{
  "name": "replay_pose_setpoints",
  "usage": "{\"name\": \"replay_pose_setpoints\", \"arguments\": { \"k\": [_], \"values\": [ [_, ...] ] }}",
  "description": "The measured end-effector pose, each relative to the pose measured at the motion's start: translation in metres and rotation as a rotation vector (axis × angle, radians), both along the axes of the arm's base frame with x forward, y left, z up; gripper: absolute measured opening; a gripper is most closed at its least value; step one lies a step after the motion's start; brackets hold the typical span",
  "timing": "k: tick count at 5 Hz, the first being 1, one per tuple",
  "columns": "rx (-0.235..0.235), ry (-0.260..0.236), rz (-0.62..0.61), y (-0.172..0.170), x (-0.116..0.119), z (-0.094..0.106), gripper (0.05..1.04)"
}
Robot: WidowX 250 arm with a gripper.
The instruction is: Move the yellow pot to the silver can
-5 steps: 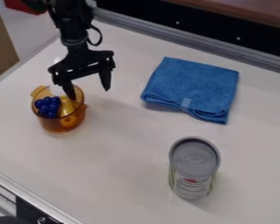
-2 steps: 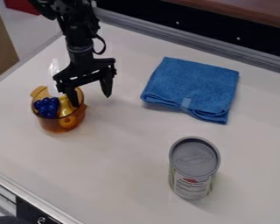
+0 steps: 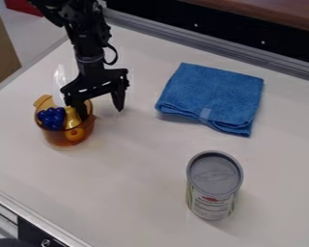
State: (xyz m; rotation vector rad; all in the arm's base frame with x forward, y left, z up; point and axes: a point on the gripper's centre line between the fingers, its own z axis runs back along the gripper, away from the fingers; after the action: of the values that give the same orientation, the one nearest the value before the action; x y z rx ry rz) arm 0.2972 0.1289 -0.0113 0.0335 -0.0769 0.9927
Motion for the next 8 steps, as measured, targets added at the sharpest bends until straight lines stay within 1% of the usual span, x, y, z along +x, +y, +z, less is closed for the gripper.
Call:
{"name": "replay_pose_setpoints", "arguments": {
  "k": [1, 2, 3, 4, 5, 6, 7, 8],
  "values": [
    [0.014, -0.005, -0.002, -0.001, -0.001, -0.004, 0.967],
    [-0.009, 0.03, -0.028, -0.004, -0.004, -0.008, 0.764],
    [-0.021, 0.046, -0.047, -0.004, -0.003, -0.009, 0.47],
    [-0.007, 0.042, -0.058, -0.002, -0.002, -0.009, 0.227],
    [0.001, 0.05, -0.089, -0.001, -0.004, -0.009, 0.083],
    [0.04, 0.078, -0.156, -0.003, -0.004, -0.009, 0.061],
    [0.092, 0.106, -0.292, -0.012, -0.009, -0.008, 0.061],
    [0.105, 0.099, -0.362, -0.024, -0.01, 0.002, 0.061]
  ]
}}
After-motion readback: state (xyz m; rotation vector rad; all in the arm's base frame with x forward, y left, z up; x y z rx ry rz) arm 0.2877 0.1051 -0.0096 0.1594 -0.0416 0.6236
